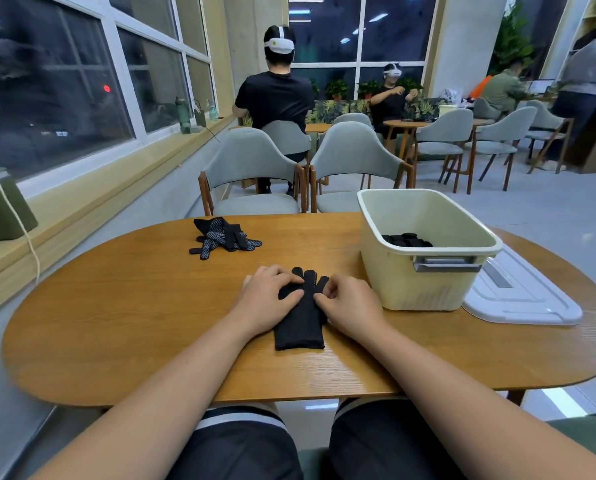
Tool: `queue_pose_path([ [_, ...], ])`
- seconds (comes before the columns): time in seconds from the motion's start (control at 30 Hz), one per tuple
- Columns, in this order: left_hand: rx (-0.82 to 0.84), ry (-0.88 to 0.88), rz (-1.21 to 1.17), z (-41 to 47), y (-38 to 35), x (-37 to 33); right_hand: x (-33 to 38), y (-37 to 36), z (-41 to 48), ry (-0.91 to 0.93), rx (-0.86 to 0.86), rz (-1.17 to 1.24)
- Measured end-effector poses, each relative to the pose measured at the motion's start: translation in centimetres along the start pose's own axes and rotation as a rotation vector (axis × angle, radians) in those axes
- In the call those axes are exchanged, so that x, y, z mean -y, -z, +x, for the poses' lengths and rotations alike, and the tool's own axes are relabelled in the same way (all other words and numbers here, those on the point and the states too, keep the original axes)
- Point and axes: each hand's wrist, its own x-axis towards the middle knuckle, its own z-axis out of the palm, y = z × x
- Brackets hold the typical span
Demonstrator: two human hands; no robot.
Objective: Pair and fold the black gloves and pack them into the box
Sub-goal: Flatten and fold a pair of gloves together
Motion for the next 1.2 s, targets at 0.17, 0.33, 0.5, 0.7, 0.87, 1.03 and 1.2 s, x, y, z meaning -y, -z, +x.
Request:
queue_pose_path([
  [0.17,0.018,-0.021,0.022,-0.1,-0.1,0.0,-0.3,-0.1,0.0,-0.015,-0.019,0.102],
  [0.33,0.018,-0.022,0.038,-0.1,-0.1,-0.1,-0.3,-0.3,-0.1,0.003,-0.02,0.036],
  [0.5,0.011,-0.02,0.037,-0.1,0.0,-0.1,0.0,-0.4,0.8,-0.001,-0.038,0.069],
  [0.7,-0.004,-0.024,0.019,-0.3,0.0,-0.1,1.2,-0.8,3.4,-0.055,-0.021,0.202],
  [0.87,-0.004,-0.03,0.023,-0.3,0.1,-0.1,1.6,-1.7,4.6,-0.088,0.022,0.161],
  [1.03,-0.003,-0.028,0.024,-0.3,0.2,-0.2,1.6,-2.1,5.0,-0.111,0.026,0.12],
  [1.2,-0.007,-0.026,0.018,-0.4,0.2,-0.3,1.6,-2.4,5.5,-0.127,0.037,0.191],
])
